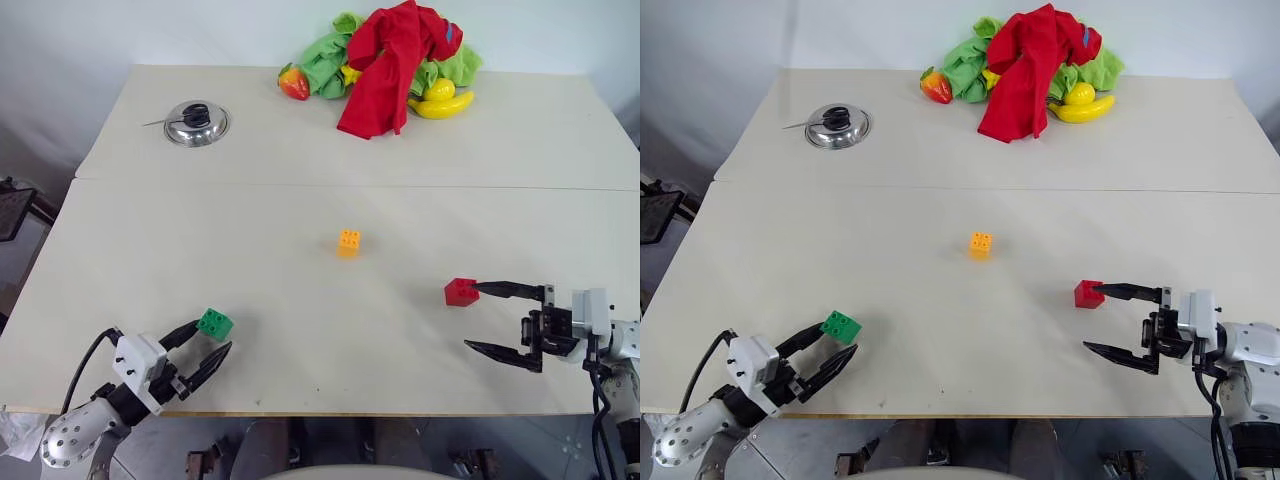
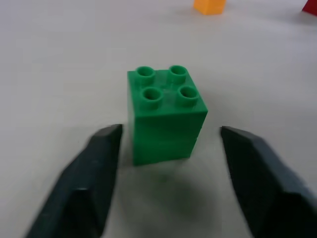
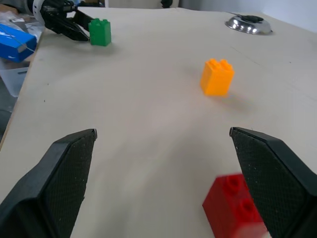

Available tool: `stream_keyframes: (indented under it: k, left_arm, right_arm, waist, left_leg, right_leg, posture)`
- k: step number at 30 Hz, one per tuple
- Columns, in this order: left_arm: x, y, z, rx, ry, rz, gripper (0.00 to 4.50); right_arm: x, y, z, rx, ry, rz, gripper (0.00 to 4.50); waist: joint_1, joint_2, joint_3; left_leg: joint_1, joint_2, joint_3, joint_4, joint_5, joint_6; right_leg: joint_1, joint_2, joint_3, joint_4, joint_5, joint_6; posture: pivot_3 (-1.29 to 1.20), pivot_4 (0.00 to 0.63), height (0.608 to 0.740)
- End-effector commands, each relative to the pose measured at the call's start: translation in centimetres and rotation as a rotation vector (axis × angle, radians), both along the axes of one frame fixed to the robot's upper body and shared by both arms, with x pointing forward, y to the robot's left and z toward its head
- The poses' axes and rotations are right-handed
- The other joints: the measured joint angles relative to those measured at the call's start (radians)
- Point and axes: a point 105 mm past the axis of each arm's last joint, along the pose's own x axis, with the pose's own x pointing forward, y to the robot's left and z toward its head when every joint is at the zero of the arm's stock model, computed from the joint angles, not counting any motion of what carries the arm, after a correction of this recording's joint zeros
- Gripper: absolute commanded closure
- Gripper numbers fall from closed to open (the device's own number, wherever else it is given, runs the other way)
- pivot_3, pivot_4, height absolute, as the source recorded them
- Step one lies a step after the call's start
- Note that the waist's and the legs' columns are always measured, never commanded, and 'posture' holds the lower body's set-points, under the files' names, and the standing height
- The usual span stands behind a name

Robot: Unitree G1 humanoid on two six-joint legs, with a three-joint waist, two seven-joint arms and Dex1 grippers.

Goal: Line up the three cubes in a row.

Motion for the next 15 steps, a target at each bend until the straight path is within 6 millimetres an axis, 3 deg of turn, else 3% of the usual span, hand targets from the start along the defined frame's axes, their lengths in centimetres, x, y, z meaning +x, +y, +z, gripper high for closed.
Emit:
stream_keyframes:
  k: [1, 3, 5, 10, 12, 15]
  left_arm:
    - [0.5, -0.1, 0.1, 0.008, -0.021, -0.001, 2.41]
    - [1.3, -0.5, 0.2, 0.004, -0.034, -0.015, 3.02]
    - [2.0, -1.2, 1.2, -0.028, -0.066, -0.076, 3.04]
    - [3.7, -3.5, 5.9, -0.054, -0.099, -0.440, 3.04]
    - [4.8, -5.8, 7.1, 0.039, -0.074, -0.680, 3.04]
    - [6.7, -8.4, 8.1, 0.101, -0.062, -0.844, 3.04]
  right_arm:
    - [-0.7, -0.3, 0.7, -0.011, -0.047, 0.032, 0.00]
    - [-1.0, -0.2, 0.6, -0.011, -0.048, 0.024, 0.00]
    - [-1.2, -0.2, 0.6, -0.011, -0.052, 0.002, 0.00]
    - [-1.6, -1.4, 1.5, -0.015, -0.049, -0.080, 0.00]
    - [-2.0, -2.2, 1.5, -0.046, -0.033, -0.109, 0.00]
    - [-2.2, -2.6, 1.8, -0.065, -0.033, -0.137, 0.00]
  waist:
    - [-0.001, 0.000, 0.000]
    - [0.001, 0.000, 0.000]
    - [0.006, 0.001, 0.000]
    - [0.020, 0.001, -0.001]
    - [0.029, 0.003, 0.000]
    - [0.027, 0.004, -0.001]
  left_leg:
    - [0.000, 0.000, 0.000, 0.000, 0.000, 0.000]
    - [0.000, 0.000, 0.000, 0.000, 0.000, 0.000]
    - [0.000, 0.000, -0.001, 0.000, 0.000, 0.000]
    - [-0.001, 0.000, -0.001, 0.001, 0.000, 0.000]
    - [0.000, 0.000, -0.001, 0.002, 0.000, 0.000]
    - [-0.001, -0.004, -0.002, 0.002, 0.002, 0.001]
  right_leg:
    - [0.000, 0.000, 0.000, 0.000, 0.000, 0.000]
    - [0.000, 0.000, 0.000, 0.000, 0.000, 0.000]
    - [0.000, -0.001, 0.000, 0.000, 0.000, 0.000]
    - [0.000, -0.001, -0.001, 0.002, 0.000, 0.000]
    - [0.000, 0.000, -0.001, 0.004, 0.000, 0.000]
    - [0.002, 0.000, -0.001, 0.005, 0.000, 0.001]
  posture:
    - [0.00, 0.150, 0.740]
    - [0.00, 0.150, 0.740]
    - [0.00, 0.150, 0.740]
    - [0.00, 0.150, 0.740]
    - [0.00, 0.150, 0.740]
    - [0.00, 0.150, 0.740]
